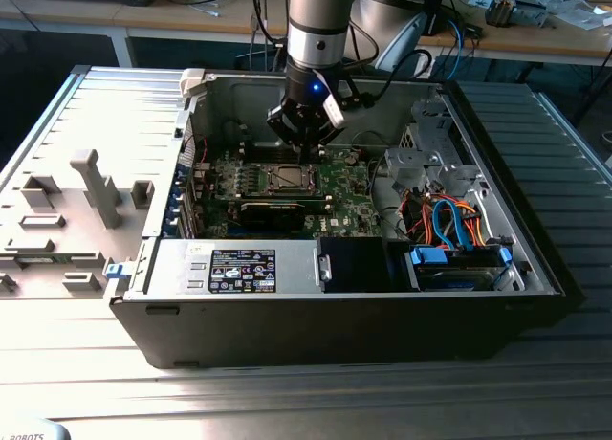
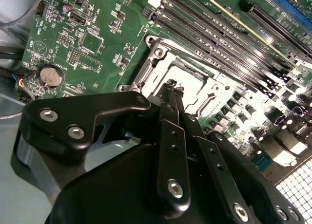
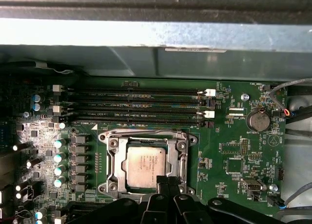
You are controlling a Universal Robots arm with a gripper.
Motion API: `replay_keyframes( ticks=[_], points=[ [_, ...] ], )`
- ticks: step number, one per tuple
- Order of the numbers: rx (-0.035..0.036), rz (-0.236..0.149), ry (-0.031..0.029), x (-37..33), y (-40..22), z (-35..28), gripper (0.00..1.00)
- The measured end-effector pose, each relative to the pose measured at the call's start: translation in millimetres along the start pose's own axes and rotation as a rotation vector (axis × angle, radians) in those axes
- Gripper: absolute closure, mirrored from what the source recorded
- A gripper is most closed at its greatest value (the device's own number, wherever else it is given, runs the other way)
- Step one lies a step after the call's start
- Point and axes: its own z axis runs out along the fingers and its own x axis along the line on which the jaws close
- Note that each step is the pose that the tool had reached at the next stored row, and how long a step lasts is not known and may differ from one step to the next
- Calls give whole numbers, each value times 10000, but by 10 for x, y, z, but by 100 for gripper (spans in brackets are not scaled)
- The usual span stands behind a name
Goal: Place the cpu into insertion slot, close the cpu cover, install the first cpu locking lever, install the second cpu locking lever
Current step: 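Install the first cpu locking lever, then install the second cpu locking lever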
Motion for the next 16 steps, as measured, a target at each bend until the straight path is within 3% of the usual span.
replay_keyframes(
  ticks=[10,13,16],
  points=[
    [4,-2,3,1,-14,-3,89],
    [0,0,0,2,-72,2,89],
    [1,0,0,5,-173,6,89]
  ],
)
